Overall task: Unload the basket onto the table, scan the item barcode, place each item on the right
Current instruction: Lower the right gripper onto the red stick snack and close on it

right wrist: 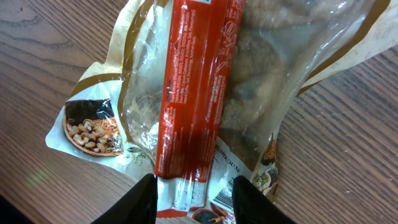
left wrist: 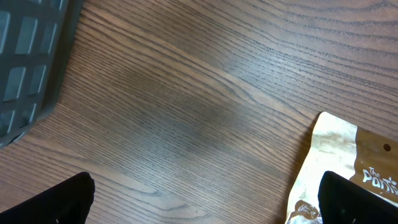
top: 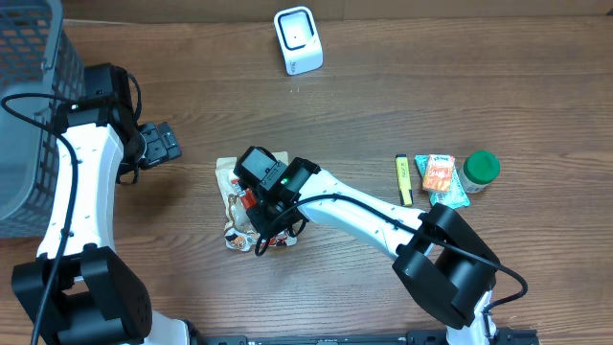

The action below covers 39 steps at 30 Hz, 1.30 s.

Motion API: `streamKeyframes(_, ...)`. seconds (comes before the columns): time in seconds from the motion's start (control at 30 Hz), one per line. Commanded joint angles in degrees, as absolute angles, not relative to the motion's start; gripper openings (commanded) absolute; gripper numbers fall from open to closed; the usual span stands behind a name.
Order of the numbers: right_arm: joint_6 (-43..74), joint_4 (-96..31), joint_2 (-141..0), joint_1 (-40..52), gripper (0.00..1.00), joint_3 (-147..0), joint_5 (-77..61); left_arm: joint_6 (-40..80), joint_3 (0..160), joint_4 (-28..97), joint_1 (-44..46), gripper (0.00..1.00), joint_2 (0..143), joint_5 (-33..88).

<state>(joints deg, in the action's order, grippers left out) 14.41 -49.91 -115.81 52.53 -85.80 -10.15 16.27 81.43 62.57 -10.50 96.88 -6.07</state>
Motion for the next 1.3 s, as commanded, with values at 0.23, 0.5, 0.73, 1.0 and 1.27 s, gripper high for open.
streamKeyframes(0.23,16.56,-49.15,-119.77,52.56,0.31,-85.56,-12.80,15.40,82.24,62.50,-10.09,1.00,97.30,-6.15)
streamKeyframes(0.5,16.51,-48.75,-119.77,52.56,0.31,-85.56,-13.65,15.40,82.24,62.52,-10.09,1.00,97.30,-6.15)
streamKeyframes(0.73,16.82,-48.95,-119.77,52.53,0.38,-85.56,-13.63,15.40,82.24,62.50,-10.09,1.00,97.30,-6.15)
streamKeyframes(1.0,21.50,-50.85,-119.77,52.45,0.44,-85.54,-13.61,15.40,82.24,62.50,-10.09,1.00,97.30,-6.15)
streamKeyframes(1.27,21.50,-50.81,-119.77,52.45,0.30,-85.54,-13.63,15.40,82.24,62.52,-10.09,1.00,97.30,-6.13)
